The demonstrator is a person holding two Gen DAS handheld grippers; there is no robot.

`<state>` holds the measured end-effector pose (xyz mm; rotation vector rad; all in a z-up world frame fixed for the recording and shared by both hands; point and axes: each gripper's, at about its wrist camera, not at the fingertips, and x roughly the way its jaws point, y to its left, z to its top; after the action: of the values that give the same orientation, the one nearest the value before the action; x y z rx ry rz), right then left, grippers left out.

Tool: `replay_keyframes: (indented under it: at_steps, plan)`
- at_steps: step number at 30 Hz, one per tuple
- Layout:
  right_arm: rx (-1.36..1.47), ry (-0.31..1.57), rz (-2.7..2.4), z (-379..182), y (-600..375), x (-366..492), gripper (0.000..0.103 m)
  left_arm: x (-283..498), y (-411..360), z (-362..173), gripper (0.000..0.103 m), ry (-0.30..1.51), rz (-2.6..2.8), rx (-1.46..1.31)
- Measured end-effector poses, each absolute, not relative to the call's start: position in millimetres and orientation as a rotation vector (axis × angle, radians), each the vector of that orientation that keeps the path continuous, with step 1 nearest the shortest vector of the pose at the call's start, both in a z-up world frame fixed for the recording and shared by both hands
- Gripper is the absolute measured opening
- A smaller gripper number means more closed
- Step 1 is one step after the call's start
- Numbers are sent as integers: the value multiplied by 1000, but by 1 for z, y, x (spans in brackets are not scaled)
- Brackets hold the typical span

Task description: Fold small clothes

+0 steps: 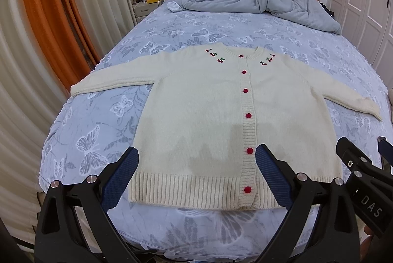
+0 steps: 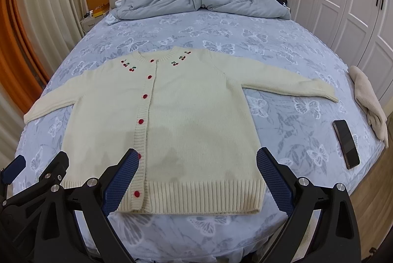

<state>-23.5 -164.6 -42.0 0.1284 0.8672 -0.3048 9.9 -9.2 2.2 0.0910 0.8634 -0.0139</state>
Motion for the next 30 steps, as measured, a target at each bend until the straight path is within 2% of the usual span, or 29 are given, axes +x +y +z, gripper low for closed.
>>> replay_keyframes:
  at_steps: [11, 15, 22, 27, 28, 29, 30]
  plan:
    - [208, 848, -206, -59, -203, -8, 96, 22, -3, -2, 95, 854, -18, 54]
    - [343, 816, -269, -76, -290, 12, 96, 34, 6, 0, 97, 821, 7, 45]
    - [587, 830, -600, -128, -510, 68, 96, 59, 13, -11, 97, 836, 63, 43]
    - [763, 832, -750, -165, -600, 79, 94, 79, 14, -22, 97, 873, 96, 41]
    - [797, 837, -760, -173, -613, 83, 93, 82, 14, -25, 97, 878, 99, 41]
    - [823, 838, -751, -179, -621, 86, 81, 87, 14, -27, 97, 883, 104, 41]
    - [842, 839, -740, -183, -626, 91, 60, 90, 14, -29, 97, 885, 109, 42]
